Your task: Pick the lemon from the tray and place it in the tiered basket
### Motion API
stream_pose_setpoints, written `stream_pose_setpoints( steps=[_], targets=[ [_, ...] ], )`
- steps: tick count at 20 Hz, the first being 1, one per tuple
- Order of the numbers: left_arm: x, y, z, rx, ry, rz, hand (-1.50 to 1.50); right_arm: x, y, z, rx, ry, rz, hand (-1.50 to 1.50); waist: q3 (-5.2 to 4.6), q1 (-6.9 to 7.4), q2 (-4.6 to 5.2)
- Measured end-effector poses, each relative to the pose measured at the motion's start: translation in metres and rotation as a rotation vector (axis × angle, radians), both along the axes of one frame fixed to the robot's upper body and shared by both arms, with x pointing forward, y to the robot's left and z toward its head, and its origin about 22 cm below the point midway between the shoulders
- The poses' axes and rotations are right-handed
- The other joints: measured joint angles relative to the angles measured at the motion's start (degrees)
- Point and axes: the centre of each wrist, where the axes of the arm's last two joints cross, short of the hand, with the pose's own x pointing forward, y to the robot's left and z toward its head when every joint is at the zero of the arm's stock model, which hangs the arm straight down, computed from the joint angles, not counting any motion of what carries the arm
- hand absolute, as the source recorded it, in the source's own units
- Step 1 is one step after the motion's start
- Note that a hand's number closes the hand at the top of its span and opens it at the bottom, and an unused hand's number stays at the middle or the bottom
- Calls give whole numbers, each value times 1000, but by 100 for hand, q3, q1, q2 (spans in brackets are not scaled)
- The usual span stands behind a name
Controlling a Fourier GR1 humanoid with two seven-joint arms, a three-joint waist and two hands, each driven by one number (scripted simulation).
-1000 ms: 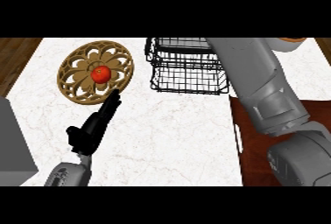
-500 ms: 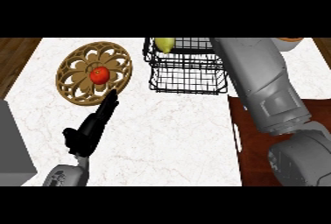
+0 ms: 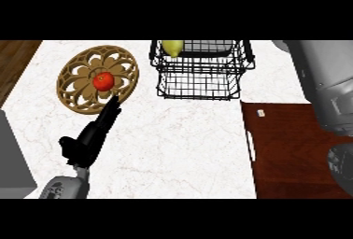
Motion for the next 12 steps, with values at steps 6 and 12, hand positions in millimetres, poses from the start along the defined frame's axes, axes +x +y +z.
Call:
stream_pose_setpoints(
  steps=[6,12],
  targets=[
    [-1,1,0,-2,3,15,0,-10,-92,2,110,-131,-122,-150,7,-79,-35],
    [-2,2,-3,-2,16,19,0,-41,-194,-9,135,-176,-145,-150,8,-124,-40]
  ],
)
